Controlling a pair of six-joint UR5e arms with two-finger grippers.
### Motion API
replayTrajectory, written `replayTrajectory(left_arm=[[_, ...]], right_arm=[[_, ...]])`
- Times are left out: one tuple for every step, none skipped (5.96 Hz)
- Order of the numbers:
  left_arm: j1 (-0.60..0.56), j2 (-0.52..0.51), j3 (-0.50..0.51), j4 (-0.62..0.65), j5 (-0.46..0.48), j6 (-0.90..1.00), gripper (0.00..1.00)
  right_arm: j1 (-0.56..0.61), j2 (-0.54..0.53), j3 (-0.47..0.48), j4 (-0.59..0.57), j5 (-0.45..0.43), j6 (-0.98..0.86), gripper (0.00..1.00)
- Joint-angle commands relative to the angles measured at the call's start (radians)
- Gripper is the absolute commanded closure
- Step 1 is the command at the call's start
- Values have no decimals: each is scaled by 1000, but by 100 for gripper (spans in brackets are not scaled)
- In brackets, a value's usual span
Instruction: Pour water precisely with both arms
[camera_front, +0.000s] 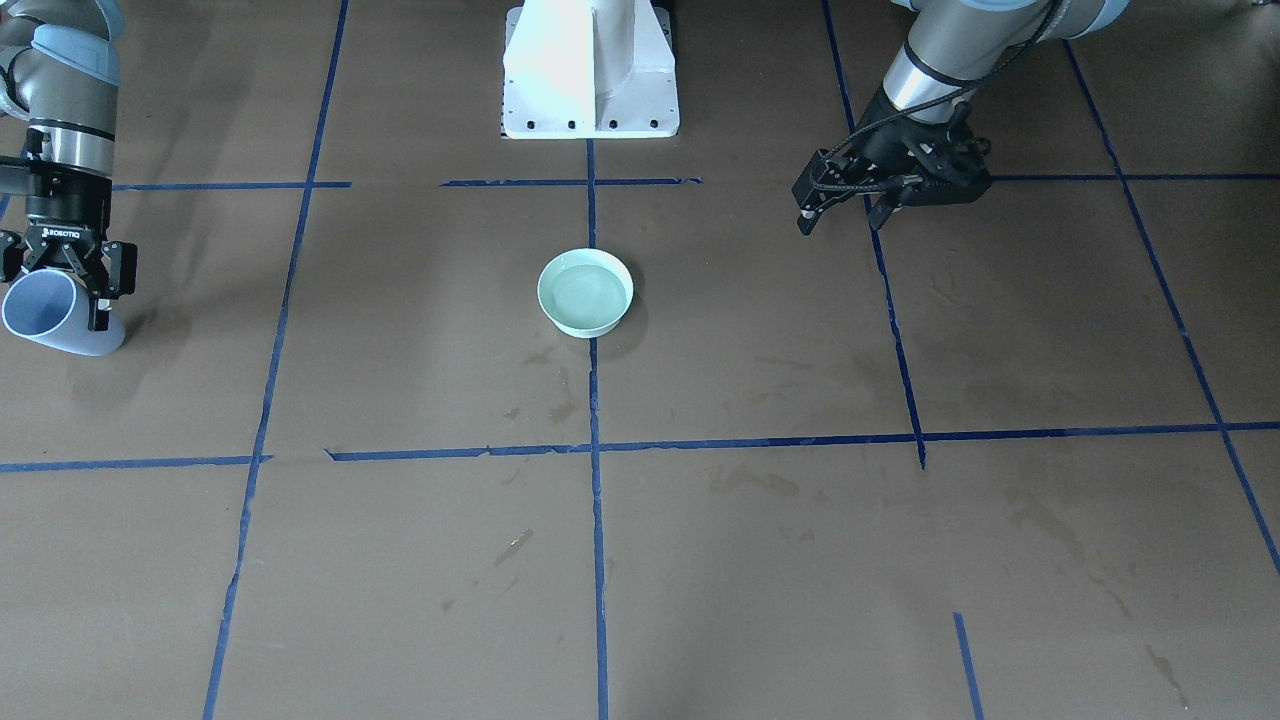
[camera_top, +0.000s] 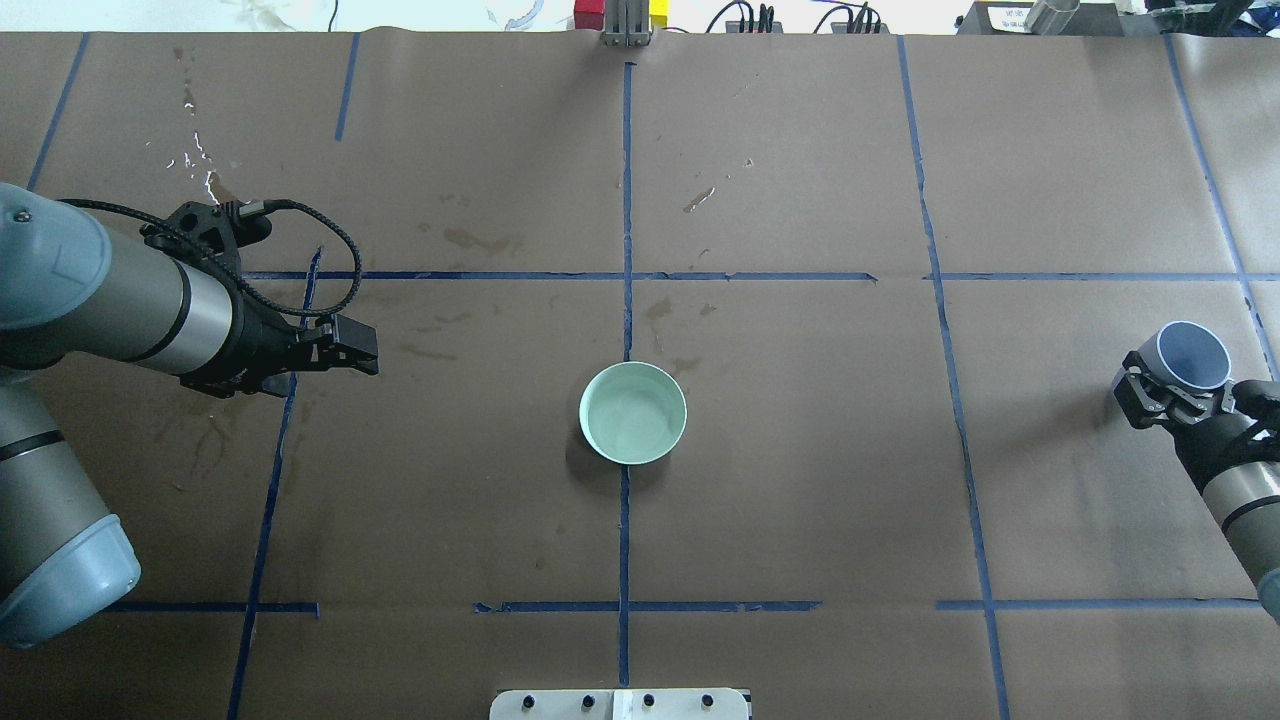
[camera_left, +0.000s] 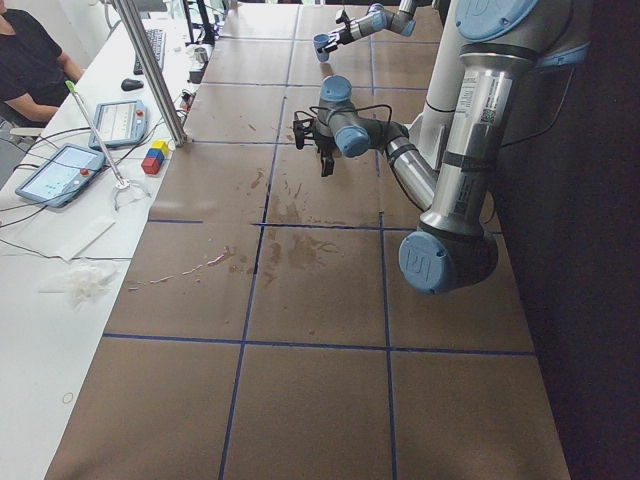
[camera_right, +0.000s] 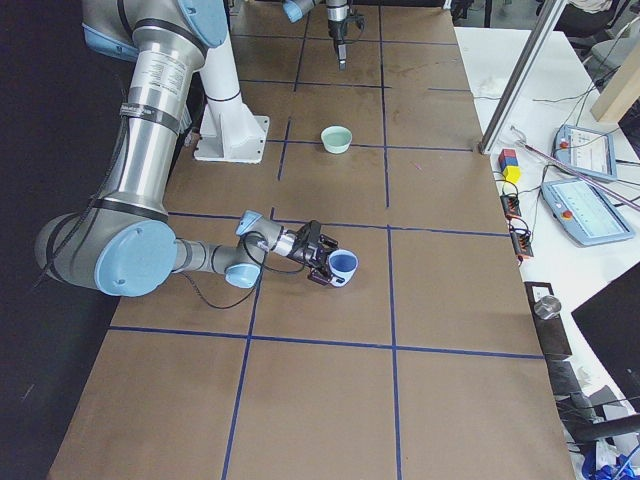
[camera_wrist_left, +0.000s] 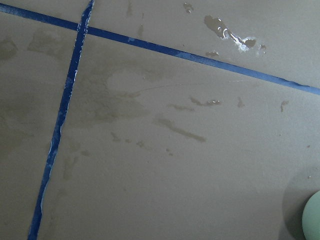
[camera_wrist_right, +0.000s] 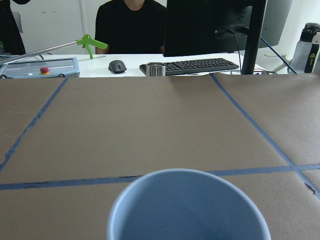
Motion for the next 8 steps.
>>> replayTrajectory(left_arm=[[0,1,0,-1,0,0,0],[0,1,0,0,0,0,0],[0,1,0,0,0,0,0],[0,1,0,0,0,0,0],[0,1,0,0,0,0,0],[0,1,-2,-1,0,0,0],[0,1,-4,0,0,0,0],[0,1,-4,0,0,0,0]], right_arm=[[-2,2,-1,0,2,0,58],[-6,2,-1,0,5,0,52],[-10,2,-1,0,5,0,48],[-13,2,-1,0,5,0,35],[-18,2,-3,0,-1,1,0],[-18,2,0,2,2,0,0],[-16,2,3,2,10,-6,0],[-15,-8,8,2,57,-11,0]])
